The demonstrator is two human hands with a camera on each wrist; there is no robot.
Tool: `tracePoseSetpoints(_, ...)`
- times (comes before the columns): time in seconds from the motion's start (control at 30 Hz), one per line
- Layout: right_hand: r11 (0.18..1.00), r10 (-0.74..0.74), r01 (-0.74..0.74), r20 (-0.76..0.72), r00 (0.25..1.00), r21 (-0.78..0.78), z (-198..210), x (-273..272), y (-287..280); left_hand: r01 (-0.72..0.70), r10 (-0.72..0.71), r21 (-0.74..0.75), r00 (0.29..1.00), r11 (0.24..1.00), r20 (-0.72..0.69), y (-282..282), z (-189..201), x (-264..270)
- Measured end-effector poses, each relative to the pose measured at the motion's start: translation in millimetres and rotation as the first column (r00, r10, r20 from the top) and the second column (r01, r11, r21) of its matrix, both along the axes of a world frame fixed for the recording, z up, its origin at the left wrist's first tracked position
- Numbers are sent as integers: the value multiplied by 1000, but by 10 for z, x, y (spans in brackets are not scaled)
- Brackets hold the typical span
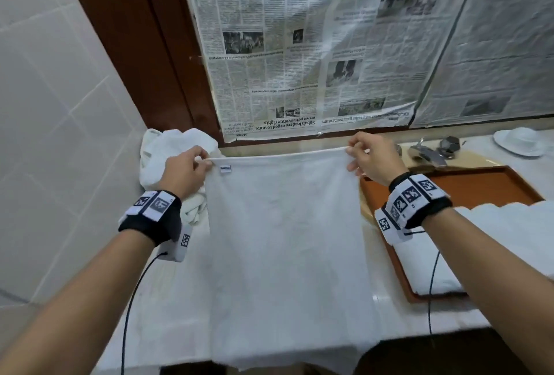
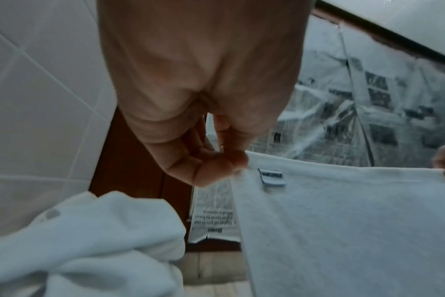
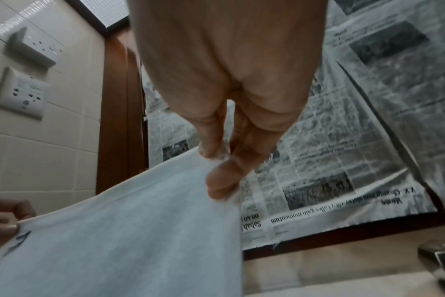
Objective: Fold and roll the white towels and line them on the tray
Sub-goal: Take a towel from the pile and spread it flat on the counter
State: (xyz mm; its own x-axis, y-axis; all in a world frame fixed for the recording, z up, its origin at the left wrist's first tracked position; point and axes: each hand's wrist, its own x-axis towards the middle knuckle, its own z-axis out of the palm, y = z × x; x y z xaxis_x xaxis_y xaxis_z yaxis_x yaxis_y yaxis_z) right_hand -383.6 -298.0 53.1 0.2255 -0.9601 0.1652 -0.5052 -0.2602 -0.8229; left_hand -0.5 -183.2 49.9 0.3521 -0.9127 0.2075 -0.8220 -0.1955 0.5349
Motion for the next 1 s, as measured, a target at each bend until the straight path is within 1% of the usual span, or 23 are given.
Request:
tracePoseSetpoints(0.07, 999, 6, -8, 33, 999, 34, -195, 59, -276, -38, 38, 14, 999, 999, -4, -218, -157, -17)
tracePoseSetpoints(0.1, 998, 0, -3, 48, 999, 59, -299, 85, -409, -56, 57, 27, 998, 998, -41, -317, -244, -29)
tracePoseSetpoints(0.13, 996, -11, 6, 53, 999, 84, -401, 112, -533, -68, 72, 41, 991, 997, -109, -418, -344, -39)
tracePoseSetpoints(0.2, 991, -23, 18, 42, 999, 129, -607, 165, -766, -98, 111, 60, 961, 993, -252, -606, -557, -44)
tracePoseSetpoints(0.23, 988, -26, 20, 37, 999, 150, -708, 189, -878, -125, 141, 75, 945, 989, -295, -698, -664, -38)
tracePoseSetpoints(0.37, 968, -82, 66, 57, 995, 242, -1133, 279, -1238, -213, 257, 151, 875, 965, -411, -1053, -1050, -11)
tracePoseSetpoints(0.47, 958, -104, 92, 29, 994, 272, -1417, 378, -1423, -224, 304, 229, 853, 947, -424, -1292, -1312, 54)
tracePoseSetpoints(0.6, 937, -152, 144, 2, 988, 319, -1692, 516, -1668, -256, 358, 279, 835, 925, -418, -1614, -1636, 164)
tracePoseSetpoints(0.73, 926, -174, 182, -53, 983, 332, -1869, 639, -1900, -250, 370, 324, 844, 912, -390, -1886, -1834, 260)
tracePoseSetpoints(0.8, 923, -183, 203, -89, 979, 328, -1938, 686, -1989, -260, 375, 345, 868, 902, -326, -1972, -1906, 259)
tracePoseSetpoints(0.87, 921, -184, 217, -128, 975, 323, -1971, 722, -2018, -254, 340, 353, 918, 900, -204, -1990, -1929, 231)
tracePoseSetpoints(0.9, 931, -163, 199, -139, 977, 305, -1995, 732, -1997, -232, 300, 336, 939, 913, -169, -1957, -1927, 206)
tracePoseSetpoints(0.97, 973, -82, 120, -190, 978, 196, -2014, 749, -1840, -160, 215, 270, 958, 950, -190, -1842, -1911, 127)
tracePoseSetpoints(1.0, 991, -16, 48, -241, 970, 129, -2030, 779, -1705, -120, 171, 243, 964, 963, -203, -1766, -1923, 72)
